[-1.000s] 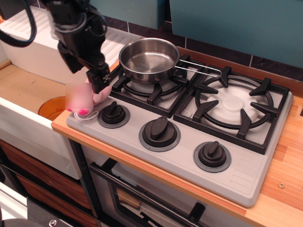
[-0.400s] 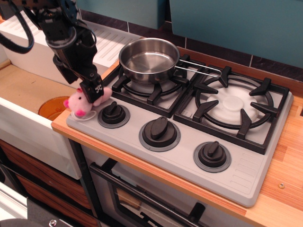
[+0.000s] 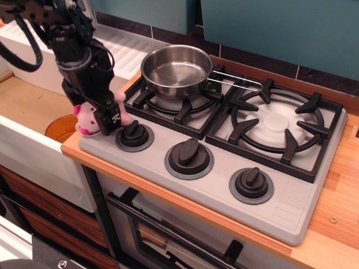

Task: Put stuffedpig in pan

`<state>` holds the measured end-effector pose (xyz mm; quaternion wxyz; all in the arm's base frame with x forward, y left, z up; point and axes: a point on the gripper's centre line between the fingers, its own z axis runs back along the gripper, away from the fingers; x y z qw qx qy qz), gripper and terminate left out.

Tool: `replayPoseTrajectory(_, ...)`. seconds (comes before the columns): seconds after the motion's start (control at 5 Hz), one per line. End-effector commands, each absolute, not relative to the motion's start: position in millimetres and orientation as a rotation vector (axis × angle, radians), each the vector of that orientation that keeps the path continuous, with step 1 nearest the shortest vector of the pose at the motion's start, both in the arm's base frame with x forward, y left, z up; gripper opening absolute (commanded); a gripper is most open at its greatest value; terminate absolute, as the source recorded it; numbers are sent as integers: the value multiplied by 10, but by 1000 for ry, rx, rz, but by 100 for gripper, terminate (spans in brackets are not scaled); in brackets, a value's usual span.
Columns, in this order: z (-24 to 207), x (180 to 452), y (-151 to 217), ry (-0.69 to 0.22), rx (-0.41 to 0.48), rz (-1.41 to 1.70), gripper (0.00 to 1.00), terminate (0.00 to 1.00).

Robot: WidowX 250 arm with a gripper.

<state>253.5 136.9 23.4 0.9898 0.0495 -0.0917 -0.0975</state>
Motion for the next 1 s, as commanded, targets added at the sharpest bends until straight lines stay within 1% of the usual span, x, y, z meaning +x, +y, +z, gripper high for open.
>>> replayPoseTrajectory(0.0,314,2579,1309,-170,141,-179,0,0)
replayPoseTrajectory(0.2,486,2611,1289,-152,160,-184,0,0)
replayPoseTrajectory(0.6,960,2753,1204,-112,186,-201,0,0)
replayPoseTrajectory(0.8,1077,2873,1113,-109,180,-209,0,0)
